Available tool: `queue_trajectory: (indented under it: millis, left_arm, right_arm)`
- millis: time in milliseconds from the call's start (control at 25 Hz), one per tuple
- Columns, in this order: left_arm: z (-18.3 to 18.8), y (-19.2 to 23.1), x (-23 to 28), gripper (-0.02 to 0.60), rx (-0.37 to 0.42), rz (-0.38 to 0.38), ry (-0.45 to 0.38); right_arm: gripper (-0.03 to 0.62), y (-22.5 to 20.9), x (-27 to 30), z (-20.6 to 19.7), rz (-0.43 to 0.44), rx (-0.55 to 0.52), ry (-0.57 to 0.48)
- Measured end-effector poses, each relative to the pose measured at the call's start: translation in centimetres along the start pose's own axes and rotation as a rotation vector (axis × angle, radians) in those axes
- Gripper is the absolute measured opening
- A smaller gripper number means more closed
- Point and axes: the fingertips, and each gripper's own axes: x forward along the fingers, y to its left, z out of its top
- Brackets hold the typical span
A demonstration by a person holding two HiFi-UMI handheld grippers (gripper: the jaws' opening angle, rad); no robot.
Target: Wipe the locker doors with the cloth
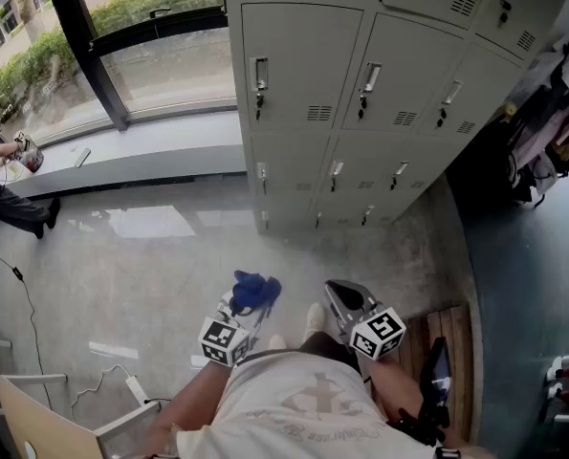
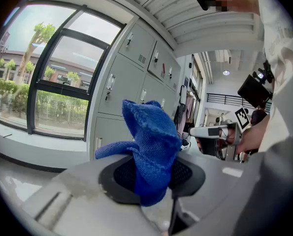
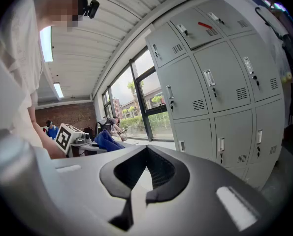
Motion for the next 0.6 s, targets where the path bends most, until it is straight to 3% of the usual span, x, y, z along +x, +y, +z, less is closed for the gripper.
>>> queue_trajectory:
  millis: [280,600]
  left_arm:
    - [3.4,-3.2,6.4,0.124,0.021,-0.074,-0.047]
    - [6.7,-2.2,13.9,0.124,0.046,-0.010,-0.033]
  right_arm:
    - [0.006,-5.2,1.6,1.2,0.030,-0.065,0.052]
    - [0.008,-13.4,3.3,4.7,0.031,-0.057,0.036]
